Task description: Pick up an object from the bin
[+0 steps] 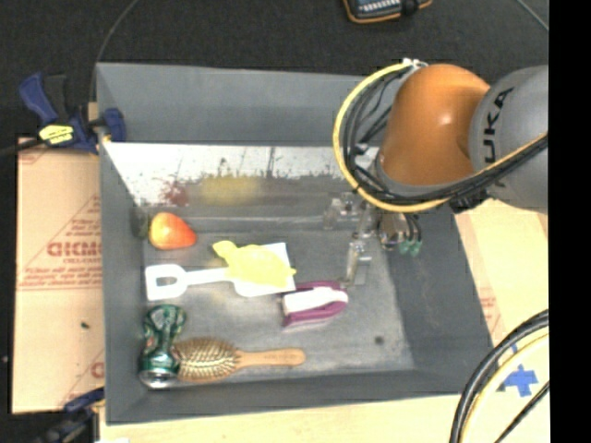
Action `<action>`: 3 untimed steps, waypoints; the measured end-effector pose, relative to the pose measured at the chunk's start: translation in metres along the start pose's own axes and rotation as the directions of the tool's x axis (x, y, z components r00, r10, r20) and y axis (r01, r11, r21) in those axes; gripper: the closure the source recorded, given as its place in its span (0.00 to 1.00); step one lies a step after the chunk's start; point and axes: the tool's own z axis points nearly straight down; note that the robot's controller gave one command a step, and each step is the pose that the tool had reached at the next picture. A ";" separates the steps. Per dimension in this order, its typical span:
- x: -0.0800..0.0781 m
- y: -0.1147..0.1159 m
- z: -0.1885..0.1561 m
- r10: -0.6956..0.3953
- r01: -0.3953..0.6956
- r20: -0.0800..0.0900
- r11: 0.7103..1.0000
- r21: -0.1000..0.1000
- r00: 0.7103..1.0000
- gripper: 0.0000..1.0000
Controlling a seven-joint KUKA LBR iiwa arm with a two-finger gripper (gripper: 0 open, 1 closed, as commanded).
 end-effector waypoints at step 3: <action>-0.046 0.076 0.042 -0.127 0.127 0.026 0.992 0.004 0.992 0.00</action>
Offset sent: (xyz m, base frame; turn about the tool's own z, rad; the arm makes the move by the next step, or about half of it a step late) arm -0.0204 0.0017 -0.1283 -0.0940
